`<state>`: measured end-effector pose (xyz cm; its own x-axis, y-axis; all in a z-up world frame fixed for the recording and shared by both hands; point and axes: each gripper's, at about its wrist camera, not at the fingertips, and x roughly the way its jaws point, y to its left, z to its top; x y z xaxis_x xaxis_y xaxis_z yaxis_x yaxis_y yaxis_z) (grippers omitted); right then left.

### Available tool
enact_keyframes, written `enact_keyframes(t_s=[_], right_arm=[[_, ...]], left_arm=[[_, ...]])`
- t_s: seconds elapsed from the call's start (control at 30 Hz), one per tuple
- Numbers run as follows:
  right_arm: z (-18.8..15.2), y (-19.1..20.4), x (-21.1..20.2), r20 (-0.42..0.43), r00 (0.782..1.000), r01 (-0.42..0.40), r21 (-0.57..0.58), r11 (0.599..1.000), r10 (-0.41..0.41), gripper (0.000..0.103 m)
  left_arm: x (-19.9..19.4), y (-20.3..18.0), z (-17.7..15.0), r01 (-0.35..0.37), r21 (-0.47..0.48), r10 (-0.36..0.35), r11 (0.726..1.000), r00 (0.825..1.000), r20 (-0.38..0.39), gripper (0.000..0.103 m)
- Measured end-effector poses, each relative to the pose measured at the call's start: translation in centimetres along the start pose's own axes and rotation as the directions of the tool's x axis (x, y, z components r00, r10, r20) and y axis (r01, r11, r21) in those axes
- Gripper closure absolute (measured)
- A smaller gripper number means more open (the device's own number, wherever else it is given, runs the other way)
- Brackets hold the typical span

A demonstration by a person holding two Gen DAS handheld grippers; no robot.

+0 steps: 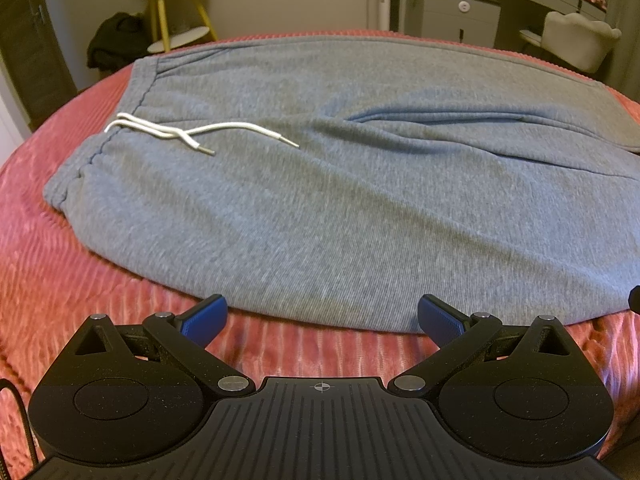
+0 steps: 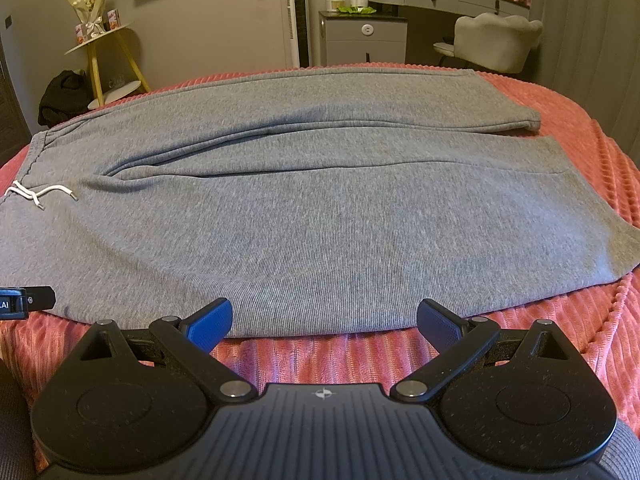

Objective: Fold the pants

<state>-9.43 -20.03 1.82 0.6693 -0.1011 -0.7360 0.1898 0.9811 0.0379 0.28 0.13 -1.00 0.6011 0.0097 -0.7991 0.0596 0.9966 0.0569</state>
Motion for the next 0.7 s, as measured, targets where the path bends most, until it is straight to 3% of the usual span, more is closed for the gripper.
enact_keyframes(t_s=[0.7], right_arm=[[0.11, 0.06, 0.00, 0.002, 1.000, -0.003, 0.004, 1.000, 0.003, 0.004]], left_arm=[[-0.05, 0.14, 0.04, 0.011, -0.011, -0.011, 1.000, 1.000, -0.004, 0.000]])
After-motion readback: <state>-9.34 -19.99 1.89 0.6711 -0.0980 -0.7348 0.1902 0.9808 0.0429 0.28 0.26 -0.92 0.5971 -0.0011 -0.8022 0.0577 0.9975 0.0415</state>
